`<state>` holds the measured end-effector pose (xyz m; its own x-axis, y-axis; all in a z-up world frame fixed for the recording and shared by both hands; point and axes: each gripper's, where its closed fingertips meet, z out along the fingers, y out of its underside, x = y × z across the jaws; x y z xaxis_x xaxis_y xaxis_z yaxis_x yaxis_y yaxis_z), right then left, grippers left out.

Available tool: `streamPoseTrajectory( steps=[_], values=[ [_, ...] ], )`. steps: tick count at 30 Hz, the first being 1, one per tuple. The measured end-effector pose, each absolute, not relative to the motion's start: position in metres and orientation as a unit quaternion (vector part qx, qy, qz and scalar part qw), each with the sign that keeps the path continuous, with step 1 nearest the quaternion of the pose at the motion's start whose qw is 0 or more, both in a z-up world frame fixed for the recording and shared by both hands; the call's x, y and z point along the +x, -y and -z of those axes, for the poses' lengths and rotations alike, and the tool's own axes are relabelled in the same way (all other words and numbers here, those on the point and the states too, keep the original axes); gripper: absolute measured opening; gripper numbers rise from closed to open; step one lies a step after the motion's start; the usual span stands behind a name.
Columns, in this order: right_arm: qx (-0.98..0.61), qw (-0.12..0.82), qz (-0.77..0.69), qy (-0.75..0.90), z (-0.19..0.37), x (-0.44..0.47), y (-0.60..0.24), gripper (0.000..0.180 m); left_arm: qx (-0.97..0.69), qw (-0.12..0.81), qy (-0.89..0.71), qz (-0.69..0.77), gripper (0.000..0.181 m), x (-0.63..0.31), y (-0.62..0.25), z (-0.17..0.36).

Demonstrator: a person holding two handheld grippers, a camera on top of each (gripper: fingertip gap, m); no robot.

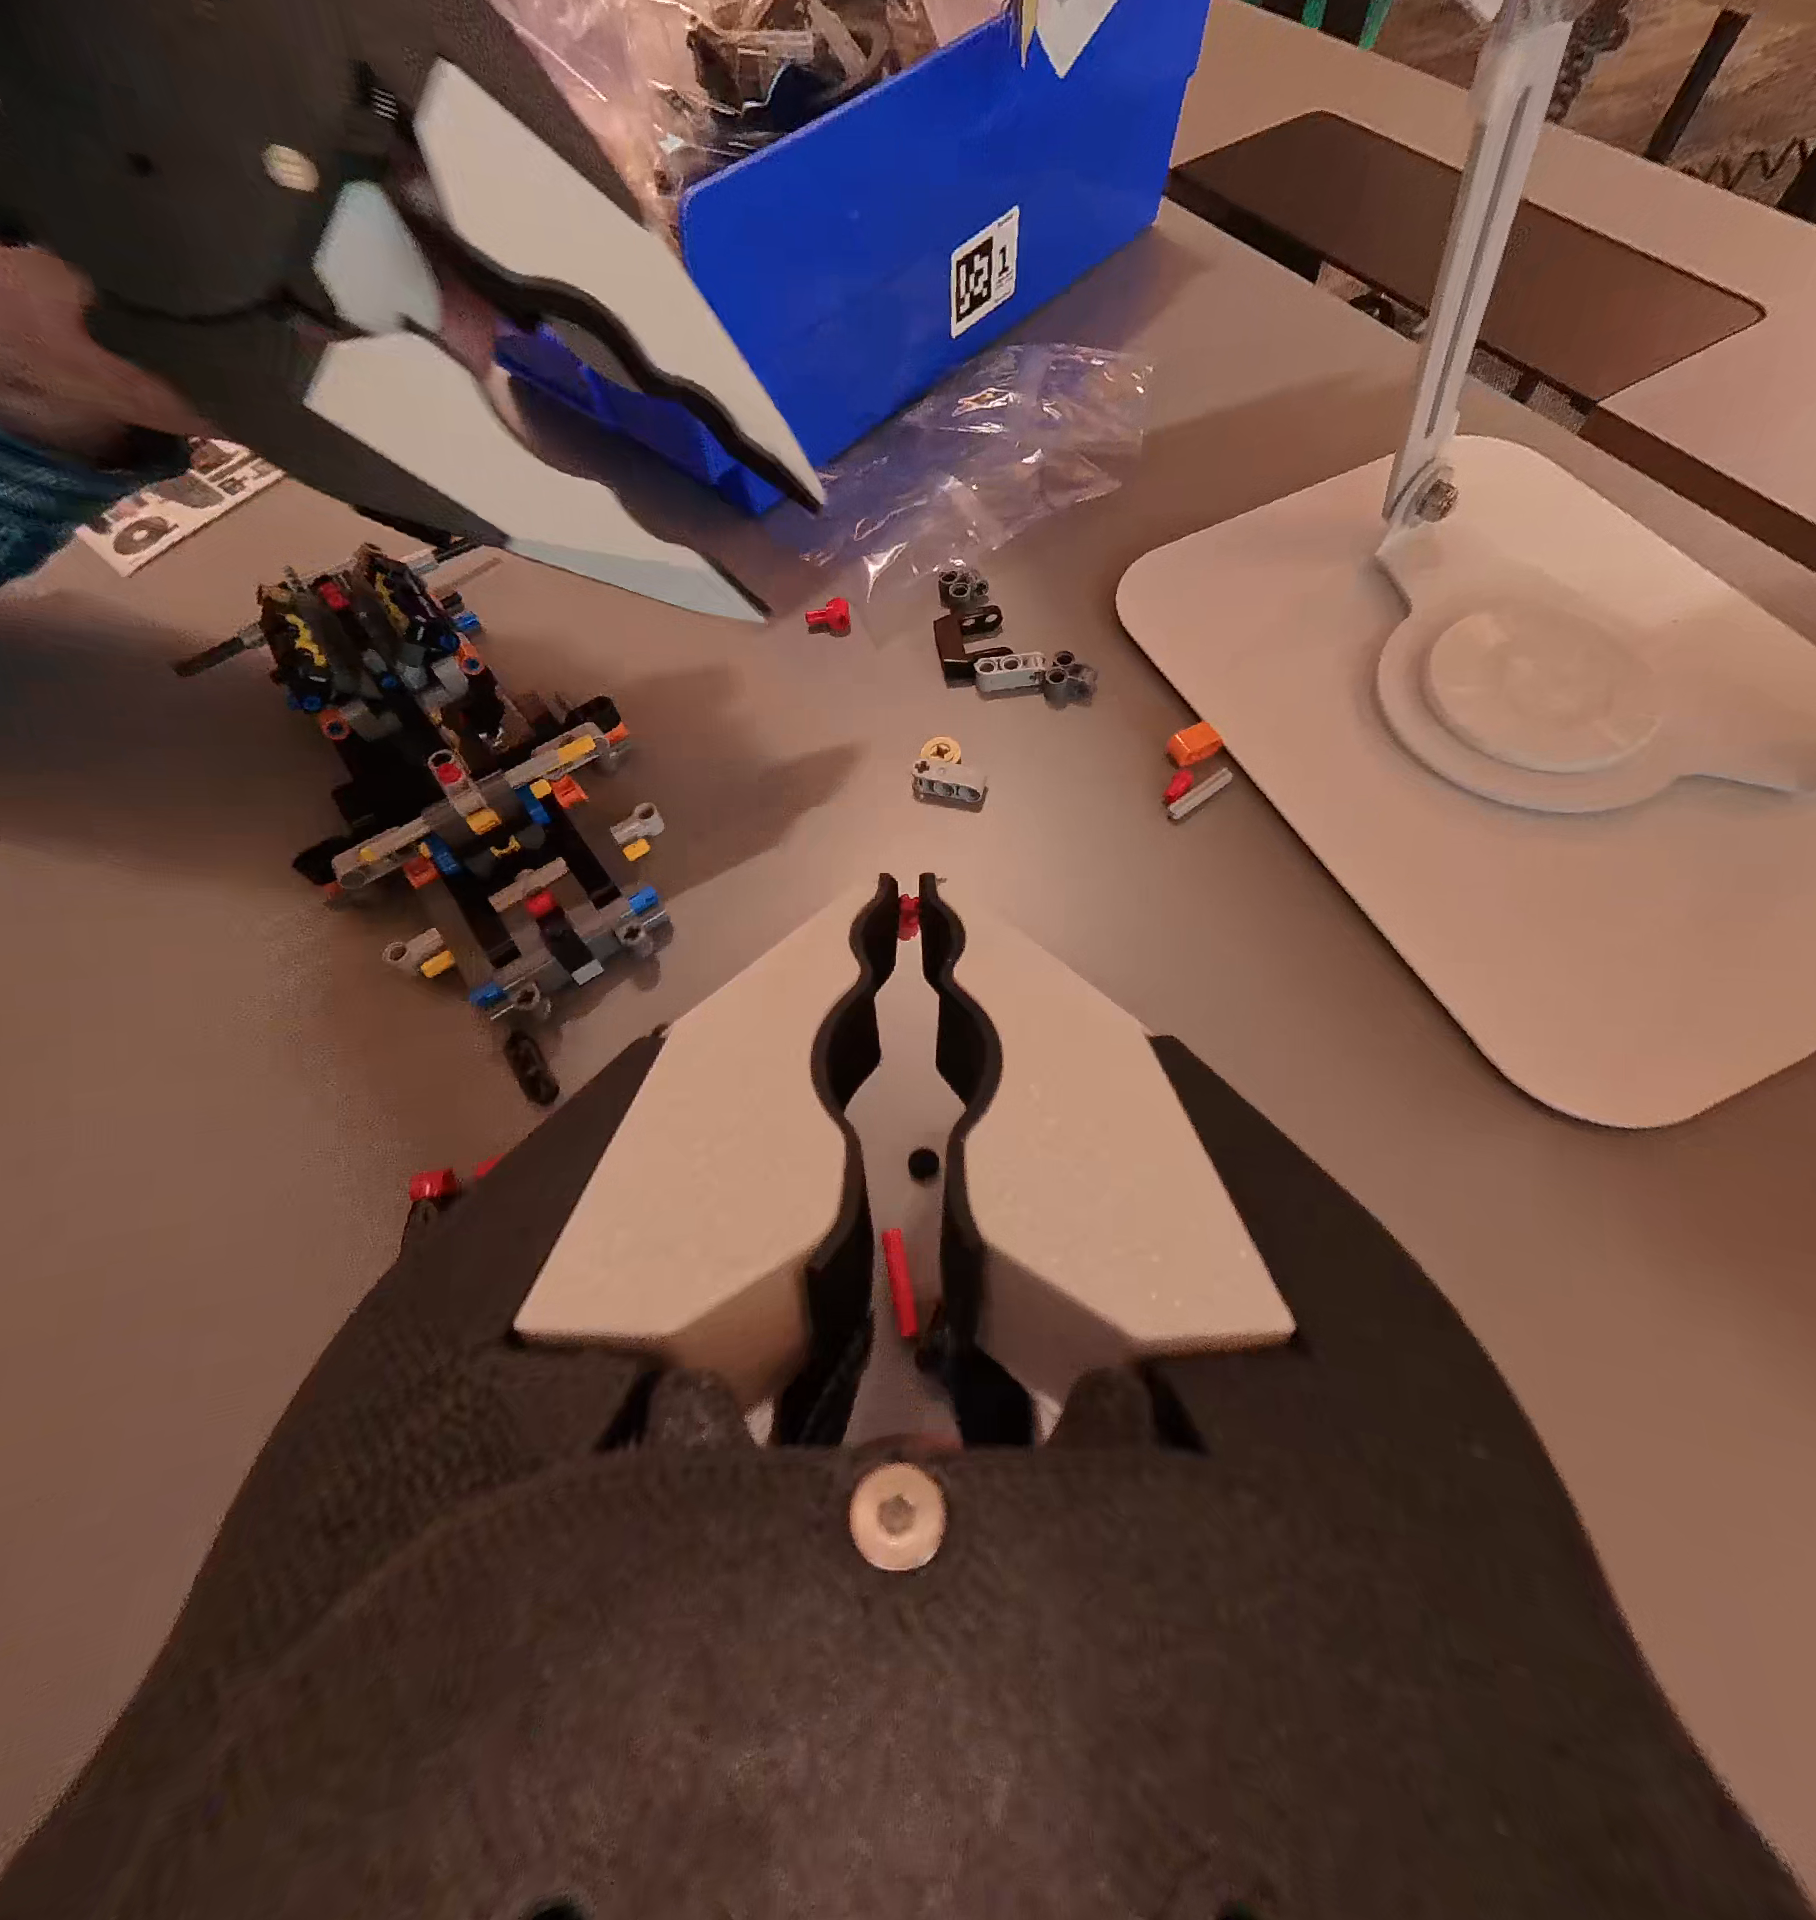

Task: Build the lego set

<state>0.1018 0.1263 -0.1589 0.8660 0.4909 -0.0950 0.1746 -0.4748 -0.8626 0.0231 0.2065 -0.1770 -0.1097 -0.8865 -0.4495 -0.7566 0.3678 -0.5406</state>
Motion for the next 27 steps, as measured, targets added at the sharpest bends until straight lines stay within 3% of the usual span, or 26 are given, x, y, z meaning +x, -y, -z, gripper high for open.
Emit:
streamPoseTrajectory(
  steps=[1,9,13,22,27],
  values=[
    [-0.84,0.476,-0.167,0.2,0.158,0.103,-0.122,0.0,-0.562,0.353,-0.743,0.087,0.03,0.028,-0.207,0.183],
    [-0.851,0.476,-0.15,0.166,0.161,0.138,-0.085,0.0,-0.595,0.281,-0.752,0.036,0.036,0.052,-0.233,0.223],
    [-0.856,0.474,-0.141,0.152,0.163,0.158,-0.069,0.0,-0.624,0.251,-0.735,0.088,0.021,0.057,-0.23,0.228],
    [-0.853,0.478,-0.152,0.146,0.169,0.172,-0.053,0.0,-0.637,0.183,-0.731,0.162,0.022,0.05,-0.191,0.227],
    [-0.847,0.486,-0.157,0.145,0.169,0.173,-0.048,0.0,-0.645,0.216,-0.724,0.117,0.037,0.034,-0.203,0.22]
  ],
)
